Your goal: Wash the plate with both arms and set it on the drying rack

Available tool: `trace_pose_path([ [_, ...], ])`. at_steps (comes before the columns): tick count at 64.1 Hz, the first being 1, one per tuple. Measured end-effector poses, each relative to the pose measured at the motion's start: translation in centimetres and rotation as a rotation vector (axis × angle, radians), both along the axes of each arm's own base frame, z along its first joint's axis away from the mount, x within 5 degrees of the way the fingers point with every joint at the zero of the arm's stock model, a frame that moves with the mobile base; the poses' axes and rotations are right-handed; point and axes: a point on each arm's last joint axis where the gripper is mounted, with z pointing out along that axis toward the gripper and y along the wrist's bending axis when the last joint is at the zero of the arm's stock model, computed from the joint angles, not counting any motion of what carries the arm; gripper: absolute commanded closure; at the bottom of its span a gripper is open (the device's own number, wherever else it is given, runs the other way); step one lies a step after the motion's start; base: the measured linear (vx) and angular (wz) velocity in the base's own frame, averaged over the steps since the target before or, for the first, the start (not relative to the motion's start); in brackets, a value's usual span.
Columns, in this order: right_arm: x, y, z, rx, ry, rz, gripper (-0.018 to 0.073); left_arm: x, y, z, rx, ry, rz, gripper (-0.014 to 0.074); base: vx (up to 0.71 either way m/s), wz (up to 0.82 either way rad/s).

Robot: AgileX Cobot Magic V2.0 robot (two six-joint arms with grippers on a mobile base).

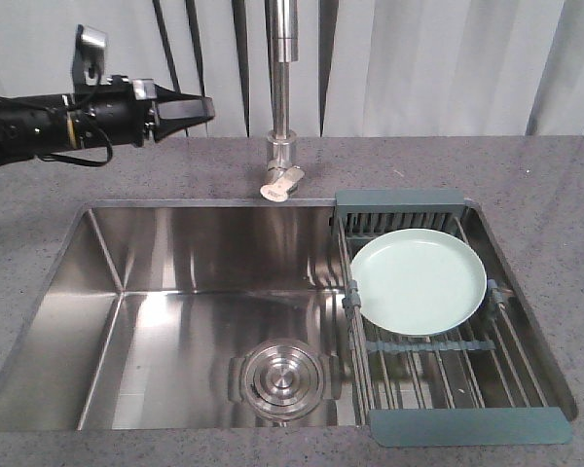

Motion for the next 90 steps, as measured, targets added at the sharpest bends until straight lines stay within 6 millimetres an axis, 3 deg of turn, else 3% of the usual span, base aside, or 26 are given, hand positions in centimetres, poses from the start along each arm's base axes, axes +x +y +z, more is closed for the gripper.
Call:
trace_pose_path([
  [21,0.0,0.0,0.0,0.002,0.002,-0.001,0.0566,-0.2,-6.3,-4.2,0.002,0.09,-0.131,0.0603,0.0,0.0],
  [36,0.0,0.0,0.0,0.002,0.004,0.0,0.0566,0.0,-8.7,-6.7,0.021,0.143,-0.124,0.0603,0.0,0.0],
  [52,0.0,0.0,0.0,0.002,0.004,0.001,0.0566,0.5,-9.4,-7.1,0.039,0.153,-0.04,0.0603,0.0,0.0],
  [71,0.0,0.0,0.0,0.001,0.004,0.0,0.0566,1.4,-9.6,-9.4,0.0,0.208,-0.027,0.0603,0.0,0.0],
  [90,0.0,0.0,-0.1,-0.005,0.005,-0.001,0.0566,2.5,-10.3,-8.4,-0.015,0.141,-0.053,0.0603,0.0,0.0],
])
